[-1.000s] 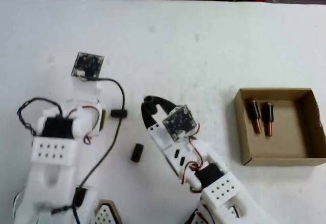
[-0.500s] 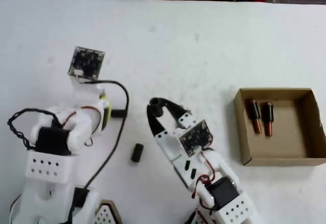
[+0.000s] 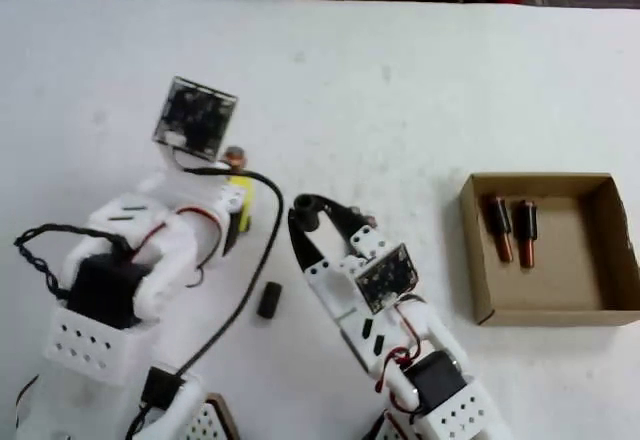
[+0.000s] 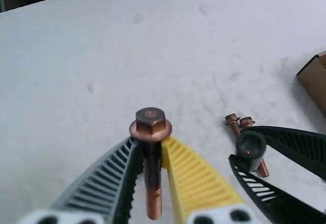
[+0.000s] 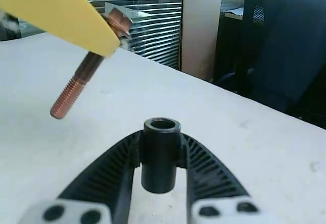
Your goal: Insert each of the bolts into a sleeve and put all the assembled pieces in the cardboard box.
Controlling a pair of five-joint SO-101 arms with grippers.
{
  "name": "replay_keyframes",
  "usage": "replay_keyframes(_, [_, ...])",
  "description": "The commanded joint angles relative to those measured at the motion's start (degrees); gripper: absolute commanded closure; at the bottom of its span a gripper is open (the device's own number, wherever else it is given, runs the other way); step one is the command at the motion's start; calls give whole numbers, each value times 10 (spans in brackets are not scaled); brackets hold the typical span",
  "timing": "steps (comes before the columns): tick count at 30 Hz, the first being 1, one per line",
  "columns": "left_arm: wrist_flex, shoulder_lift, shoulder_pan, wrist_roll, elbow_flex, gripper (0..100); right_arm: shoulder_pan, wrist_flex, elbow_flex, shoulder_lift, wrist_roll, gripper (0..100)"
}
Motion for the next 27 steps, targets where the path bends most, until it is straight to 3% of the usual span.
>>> replay_keyframes(1, [-54,-26,44,8,-32,980,-14,-18,5,-13,-5,981])
replay_keyframes(10, [-150,-116,83,10,-17,980,-12,-18,5,-13,-14,981])
replay_keyframes(14, [-243,-149,84,12,63,979,-13,-20,5,-14,-78,981])
replay_keyframes(21, [-392,-262,131,13,223,979,-15,-39,5,-14,-81,981])
replay_keyframes(27, [-412,-313,143,13,278,979,-15,-51,5,-14,-77,981])
